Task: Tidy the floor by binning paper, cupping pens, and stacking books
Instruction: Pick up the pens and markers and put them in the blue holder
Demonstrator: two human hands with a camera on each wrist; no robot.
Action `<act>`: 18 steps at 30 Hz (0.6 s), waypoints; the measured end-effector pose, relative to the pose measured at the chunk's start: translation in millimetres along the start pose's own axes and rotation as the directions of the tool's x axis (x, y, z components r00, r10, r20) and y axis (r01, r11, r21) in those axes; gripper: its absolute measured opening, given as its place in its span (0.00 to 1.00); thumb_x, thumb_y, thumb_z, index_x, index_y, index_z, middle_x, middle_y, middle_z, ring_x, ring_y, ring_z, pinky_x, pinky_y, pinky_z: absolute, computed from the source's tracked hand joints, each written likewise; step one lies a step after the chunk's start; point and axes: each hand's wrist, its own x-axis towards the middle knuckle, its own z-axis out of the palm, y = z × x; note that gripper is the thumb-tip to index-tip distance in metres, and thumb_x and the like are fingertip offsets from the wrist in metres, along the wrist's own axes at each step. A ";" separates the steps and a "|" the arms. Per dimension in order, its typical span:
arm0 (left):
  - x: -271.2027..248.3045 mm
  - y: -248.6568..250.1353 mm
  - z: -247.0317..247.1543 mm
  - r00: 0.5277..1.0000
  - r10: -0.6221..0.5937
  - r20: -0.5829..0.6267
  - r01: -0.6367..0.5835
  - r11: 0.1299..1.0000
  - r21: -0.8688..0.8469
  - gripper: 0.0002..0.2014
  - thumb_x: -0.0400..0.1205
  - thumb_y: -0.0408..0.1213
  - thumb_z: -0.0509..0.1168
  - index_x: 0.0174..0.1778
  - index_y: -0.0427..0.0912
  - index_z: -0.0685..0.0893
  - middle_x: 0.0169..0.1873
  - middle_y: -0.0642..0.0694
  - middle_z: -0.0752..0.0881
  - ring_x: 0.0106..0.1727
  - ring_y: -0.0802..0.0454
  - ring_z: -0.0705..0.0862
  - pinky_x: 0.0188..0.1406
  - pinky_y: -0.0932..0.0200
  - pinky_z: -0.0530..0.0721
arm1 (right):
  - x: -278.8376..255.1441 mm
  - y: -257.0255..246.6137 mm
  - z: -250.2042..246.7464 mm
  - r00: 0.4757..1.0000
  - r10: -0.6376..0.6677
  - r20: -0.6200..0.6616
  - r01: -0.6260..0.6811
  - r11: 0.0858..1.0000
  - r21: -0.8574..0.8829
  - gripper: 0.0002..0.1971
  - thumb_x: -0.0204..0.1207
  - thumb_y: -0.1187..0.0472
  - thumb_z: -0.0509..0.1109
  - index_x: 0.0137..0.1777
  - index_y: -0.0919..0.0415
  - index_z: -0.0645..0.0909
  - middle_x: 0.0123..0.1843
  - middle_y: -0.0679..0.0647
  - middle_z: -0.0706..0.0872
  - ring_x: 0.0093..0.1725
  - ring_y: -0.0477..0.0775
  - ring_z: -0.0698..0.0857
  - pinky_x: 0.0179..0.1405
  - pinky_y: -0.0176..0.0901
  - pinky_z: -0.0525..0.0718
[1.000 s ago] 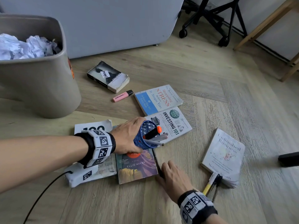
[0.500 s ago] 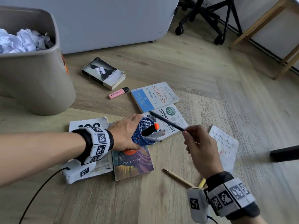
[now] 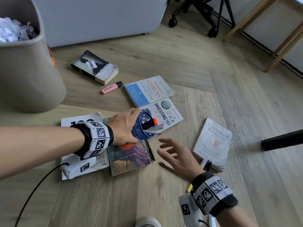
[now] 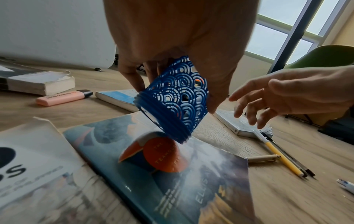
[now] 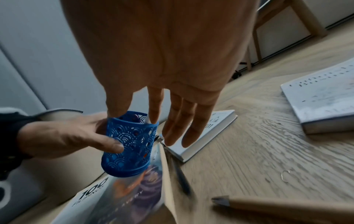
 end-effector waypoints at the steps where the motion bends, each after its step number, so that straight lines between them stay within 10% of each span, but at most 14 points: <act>1: -0.6 -0.5 0.4 1.000 0.000 -0.003 0.000 1.000 -0.004 0.47 0.61 0.57 0.79 0.71 0.47 0.64 0.62 0.48 0.78 0.61 0.48 0.79 0.64 0.47 0.78 | 0.9 0.5 3.6 1.000 0.018 -0.007 -0.018 1.000 0.011 0.26 0.71 0.36 0.68 0.68 0.42 0.75 0.57 0.38 0.84 0.51 0.34 0.85 0.44 0.26 0.83; 10: -6.1 -7.5 -0.4 1.000 -0.009 -0.020 0.008 0.996 -0.088 0.46 0.62 0.55 0.80 0.72 0.49 0.64 0.62 0.51 0.78 0.59 0.52 0.79 0.61 0.57 0.77 | 22.0 32.6 44.3 0.997 0.054 0.057 -0.018 0.864 -0.503 0.18 0.79 0.50 0.66 0.65 0.55 0.74 0.61 0.51 0.78 0.54 0.54 0.82 0.52 0.47 0.82; 18: -13.6 -17.0 0.8 1.000 -0.001 -0.017 -0.001 0.990 -0.140 0.45 0.63 0.54 0.79 0.71 0.52 0.63 0.61 0.54 0.78 0.59 0.54 0.79 0.58 0.61 0.77 | 40.5 31.5 50.2 0.974 0.222 -0.039 -0.219 0.886 -0.409 0.13 0.78 0.49 0.63 0.47 0.59 0.71 0.46 0.54 0.79 0.42 0.56 0.77 0.40 0.43 0.70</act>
